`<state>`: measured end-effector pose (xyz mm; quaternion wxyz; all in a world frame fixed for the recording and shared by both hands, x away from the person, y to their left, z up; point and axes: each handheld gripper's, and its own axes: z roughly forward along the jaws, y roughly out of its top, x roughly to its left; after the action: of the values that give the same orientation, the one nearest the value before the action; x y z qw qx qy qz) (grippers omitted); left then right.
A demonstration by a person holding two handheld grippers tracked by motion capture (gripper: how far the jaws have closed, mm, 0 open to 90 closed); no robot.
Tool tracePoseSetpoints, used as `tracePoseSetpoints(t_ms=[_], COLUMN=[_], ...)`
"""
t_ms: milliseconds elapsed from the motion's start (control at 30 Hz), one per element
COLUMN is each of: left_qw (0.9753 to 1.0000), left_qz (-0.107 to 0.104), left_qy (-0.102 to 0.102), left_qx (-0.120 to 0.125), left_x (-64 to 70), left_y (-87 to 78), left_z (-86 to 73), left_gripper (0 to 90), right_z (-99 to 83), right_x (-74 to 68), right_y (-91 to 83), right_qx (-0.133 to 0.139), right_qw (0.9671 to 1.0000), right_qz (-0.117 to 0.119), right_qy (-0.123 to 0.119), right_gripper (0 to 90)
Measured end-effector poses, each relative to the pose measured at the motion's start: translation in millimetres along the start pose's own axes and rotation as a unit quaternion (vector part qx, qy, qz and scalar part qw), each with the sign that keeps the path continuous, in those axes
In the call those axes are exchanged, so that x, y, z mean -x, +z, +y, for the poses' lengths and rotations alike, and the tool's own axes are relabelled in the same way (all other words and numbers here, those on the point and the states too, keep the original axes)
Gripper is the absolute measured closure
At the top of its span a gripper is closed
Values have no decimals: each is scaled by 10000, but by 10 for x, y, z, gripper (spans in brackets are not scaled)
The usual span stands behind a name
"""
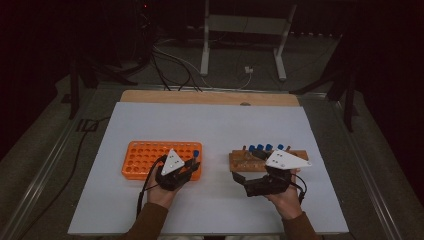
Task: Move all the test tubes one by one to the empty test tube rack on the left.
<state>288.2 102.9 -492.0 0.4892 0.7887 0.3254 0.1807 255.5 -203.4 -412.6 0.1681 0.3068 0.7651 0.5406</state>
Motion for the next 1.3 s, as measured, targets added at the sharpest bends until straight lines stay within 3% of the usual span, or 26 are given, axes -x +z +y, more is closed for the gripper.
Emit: tracePoseSetpoints(t_ms=[433,967,1300], left_qw=[9994,9994,9996], left_qz=[89,268,196], left_qy=[87,132,51], left_qx=[-337,-175,-181], left_x=[37,100,79], left_y=[28,9,-3], left_z=[-56,-123,-120], left_gripper=[781,782,773], right_z=[-109,-254,-273], right_x=[74,142,169], right_y=[-98,-147,-154], right_qx=[-74,-224,-220], right_qw=[9999,9993,9991], right_qz=[-116,-263,-315], right_qy=[69,143,169], right_gripper=[25,25,25])
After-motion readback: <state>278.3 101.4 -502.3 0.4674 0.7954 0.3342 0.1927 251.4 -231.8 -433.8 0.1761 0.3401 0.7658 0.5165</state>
